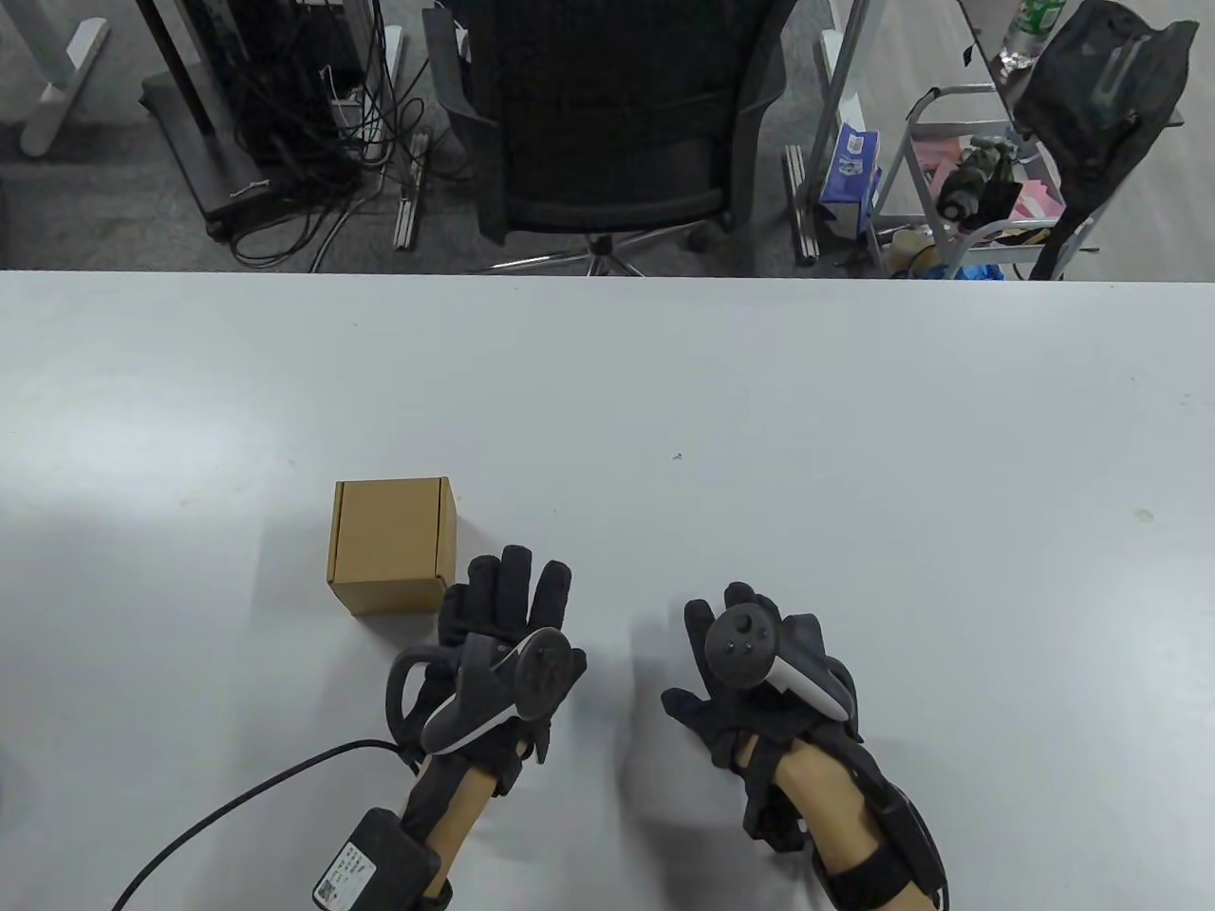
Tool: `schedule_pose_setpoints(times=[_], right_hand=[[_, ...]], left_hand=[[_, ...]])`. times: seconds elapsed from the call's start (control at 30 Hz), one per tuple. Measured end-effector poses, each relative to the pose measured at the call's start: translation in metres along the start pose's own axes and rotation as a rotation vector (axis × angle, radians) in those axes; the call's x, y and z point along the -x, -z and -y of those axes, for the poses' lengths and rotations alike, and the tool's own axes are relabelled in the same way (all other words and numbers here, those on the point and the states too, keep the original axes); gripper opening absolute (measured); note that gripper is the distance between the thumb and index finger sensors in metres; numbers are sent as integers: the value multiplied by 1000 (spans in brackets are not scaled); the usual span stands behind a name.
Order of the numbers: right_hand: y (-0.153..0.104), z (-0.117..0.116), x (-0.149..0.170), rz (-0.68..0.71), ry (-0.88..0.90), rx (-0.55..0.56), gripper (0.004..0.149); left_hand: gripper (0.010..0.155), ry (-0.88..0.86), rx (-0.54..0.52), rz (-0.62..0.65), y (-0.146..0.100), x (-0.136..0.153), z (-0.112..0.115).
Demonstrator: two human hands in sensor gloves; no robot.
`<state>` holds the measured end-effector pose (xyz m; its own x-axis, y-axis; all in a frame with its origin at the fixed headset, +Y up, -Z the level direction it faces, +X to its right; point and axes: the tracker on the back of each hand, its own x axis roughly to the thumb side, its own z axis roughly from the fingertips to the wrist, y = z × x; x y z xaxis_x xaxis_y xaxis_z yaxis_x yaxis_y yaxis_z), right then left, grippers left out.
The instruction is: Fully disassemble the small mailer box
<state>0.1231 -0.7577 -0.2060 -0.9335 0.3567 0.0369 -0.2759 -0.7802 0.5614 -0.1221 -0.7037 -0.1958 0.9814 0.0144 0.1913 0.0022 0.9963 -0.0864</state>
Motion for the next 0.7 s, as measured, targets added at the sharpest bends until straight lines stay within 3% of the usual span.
schedule_pose_setpoints(times=[0.23,0.37,0.47,0.7], right_hand=[[1,1,1,-10,13,0,83],[1,1,4,-23,15,-6,83],[0,3,6,-22,14,0,83],[-4,11,9,-68,-48,65,83]], left_hand=[[83,-15,-65,-63,6,28,-13],[89,-110,-36,-126,17,54,-23],[92,-140,-116,-165,24,71,-31],[99,-168,-14,-339,43,102,-27]])
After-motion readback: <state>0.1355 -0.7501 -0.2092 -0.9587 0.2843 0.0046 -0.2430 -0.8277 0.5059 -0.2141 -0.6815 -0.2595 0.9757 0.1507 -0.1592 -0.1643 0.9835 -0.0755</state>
